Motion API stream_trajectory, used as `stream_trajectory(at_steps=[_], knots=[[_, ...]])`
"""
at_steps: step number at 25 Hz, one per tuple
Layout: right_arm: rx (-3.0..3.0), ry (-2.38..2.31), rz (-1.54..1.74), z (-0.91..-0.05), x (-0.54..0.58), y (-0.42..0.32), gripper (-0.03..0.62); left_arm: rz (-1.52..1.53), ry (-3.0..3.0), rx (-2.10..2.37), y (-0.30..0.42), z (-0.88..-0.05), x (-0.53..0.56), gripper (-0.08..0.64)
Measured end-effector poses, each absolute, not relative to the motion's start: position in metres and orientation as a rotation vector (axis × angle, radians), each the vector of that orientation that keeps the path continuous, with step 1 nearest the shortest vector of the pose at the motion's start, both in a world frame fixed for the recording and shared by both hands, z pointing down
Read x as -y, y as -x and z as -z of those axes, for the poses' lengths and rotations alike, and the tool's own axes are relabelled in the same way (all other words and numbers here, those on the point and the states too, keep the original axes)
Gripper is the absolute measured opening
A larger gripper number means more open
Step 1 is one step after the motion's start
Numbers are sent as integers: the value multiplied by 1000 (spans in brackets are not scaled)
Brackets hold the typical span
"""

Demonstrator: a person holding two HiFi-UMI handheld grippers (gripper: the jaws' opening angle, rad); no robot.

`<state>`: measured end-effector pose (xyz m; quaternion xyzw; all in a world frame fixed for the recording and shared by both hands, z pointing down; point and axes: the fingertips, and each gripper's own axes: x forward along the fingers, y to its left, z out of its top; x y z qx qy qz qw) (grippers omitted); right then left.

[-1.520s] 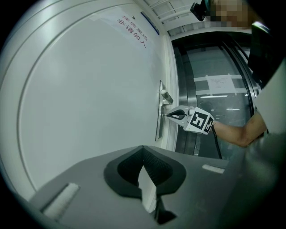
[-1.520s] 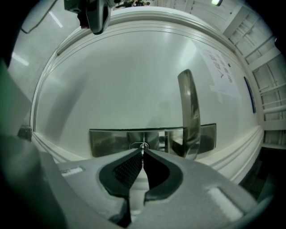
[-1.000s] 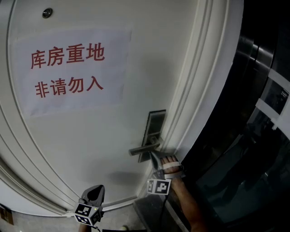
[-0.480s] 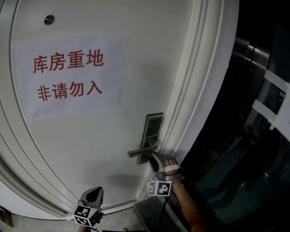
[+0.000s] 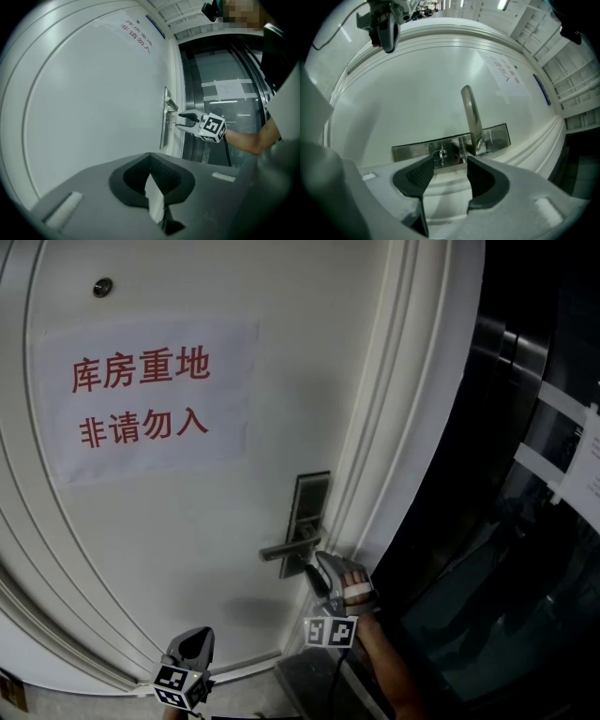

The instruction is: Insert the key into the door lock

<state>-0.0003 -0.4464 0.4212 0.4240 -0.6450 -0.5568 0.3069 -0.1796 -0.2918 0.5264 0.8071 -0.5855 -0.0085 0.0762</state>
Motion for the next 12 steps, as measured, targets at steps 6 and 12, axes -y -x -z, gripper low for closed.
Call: stream_trajectory(at_steps=[6,12], knots=[[1976,-1249,1166,-419,436,-11,136,24,-2422,1758,178,-526,285,3],[2237,-1330,917,-423,420,-19,3,28,-2431,1760,173,-523,277,3]])
